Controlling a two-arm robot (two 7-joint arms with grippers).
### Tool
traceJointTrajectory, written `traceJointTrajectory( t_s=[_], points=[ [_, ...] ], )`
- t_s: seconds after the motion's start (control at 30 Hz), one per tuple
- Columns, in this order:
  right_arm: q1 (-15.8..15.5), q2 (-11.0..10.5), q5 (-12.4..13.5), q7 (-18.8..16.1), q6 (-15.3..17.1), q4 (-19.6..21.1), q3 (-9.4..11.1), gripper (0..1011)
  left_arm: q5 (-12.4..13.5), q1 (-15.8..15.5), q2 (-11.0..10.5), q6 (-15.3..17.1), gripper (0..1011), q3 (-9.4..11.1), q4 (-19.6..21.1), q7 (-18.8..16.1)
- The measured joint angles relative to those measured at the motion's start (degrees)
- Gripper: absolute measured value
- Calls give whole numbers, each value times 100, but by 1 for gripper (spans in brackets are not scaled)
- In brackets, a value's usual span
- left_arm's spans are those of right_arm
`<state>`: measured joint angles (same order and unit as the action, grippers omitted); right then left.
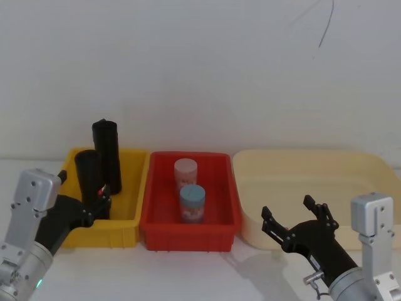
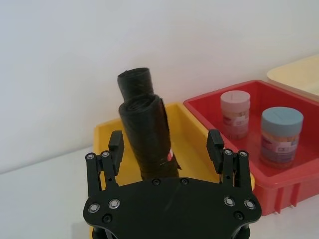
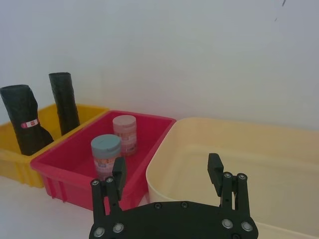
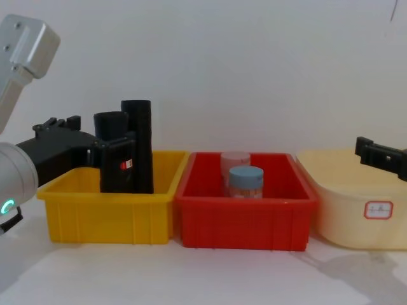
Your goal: Pick up the garbage bag with the one hand and transfer it to the other hand.
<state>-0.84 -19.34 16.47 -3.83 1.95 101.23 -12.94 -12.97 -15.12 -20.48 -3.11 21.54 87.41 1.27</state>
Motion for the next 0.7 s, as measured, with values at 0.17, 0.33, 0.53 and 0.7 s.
traceJointTrajectory(
  t_s=[0.17,0.33,0.53,0.7],
  points=[
    [0,0,0,0,0,0,0,1001,-83,-51,48,0,1001,-79,-124,47],
    [0,0,0,0,0,0,0,1001,-160,-132,104,18,1002,-140,-278,118],
    [0,0,0,0,0,0,0,1001,-221,-247,177,40,1002,-175,-462,208],
    [0,0,0,0,0,0,0,1001,-252,-353,239,47,1002,-181,-615,292]
  ],
)
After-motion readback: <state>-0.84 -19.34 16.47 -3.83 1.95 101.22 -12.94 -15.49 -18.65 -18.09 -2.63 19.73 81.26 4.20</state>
